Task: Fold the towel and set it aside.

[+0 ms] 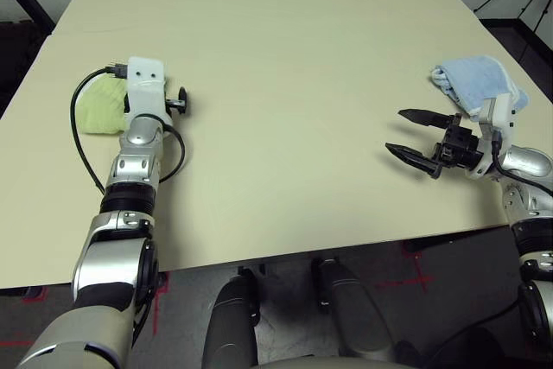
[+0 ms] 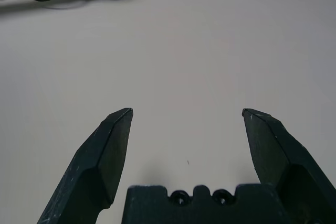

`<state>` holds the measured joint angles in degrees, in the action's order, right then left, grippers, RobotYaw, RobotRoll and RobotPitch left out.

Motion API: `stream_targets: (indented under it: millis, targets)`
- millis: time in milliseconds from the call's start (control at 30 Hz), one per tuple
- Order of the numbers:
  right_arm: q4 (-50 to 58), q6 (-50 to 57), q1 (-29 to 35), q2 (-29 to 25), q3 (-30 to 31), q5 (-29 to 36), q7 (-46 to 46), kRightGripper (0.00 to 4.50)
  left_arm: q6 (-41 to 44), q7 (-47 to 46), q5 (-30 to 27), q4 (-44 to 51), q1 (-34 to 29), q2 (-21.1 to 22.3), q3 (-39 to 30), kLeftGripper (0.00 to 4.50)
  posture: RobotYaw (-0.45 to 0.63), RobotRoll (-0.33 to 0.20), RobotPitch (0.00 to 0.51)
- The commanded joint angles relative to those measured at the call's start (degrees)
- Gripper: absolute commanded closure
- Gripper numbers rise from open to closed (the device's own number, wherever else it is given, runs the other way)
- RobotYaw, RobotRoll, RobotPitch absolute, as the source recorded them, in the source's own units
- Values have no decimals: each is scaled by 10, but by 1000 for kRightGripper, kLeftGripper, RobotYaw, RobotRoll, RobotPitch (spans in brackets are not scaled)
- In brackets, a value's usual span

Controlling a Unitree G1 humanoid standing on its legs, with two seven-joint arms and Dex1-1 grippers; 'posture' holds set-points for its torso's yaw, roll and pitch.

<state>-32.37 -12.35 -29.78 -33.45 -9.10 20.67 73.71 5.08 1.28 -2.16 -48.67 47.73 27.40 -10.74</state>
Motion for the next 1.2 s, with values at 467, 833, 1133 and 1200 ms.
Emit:
stream_targets:
  millis: [467,833,1133,1200]
  targets:
    - [104,41,-4,94,-15,26,-172,0,153,46,-141,408,-144,-34,-72,32,-176,0,199]
    - [6,-26,-56,184,-16,-44,-371,0,196,36,-131,672,-365,-37,-90,32,-101,0,174]
    - [-117,-73,-100,170,-50,-85,-541,0,186,-6,-110,702,-419,-52,-135,32,-87,0,164]
    - [-127,-78,-100,161,-55,-91,-560,0,183,-6,-108,700,-423,-52,-139,32,-88,0,165]
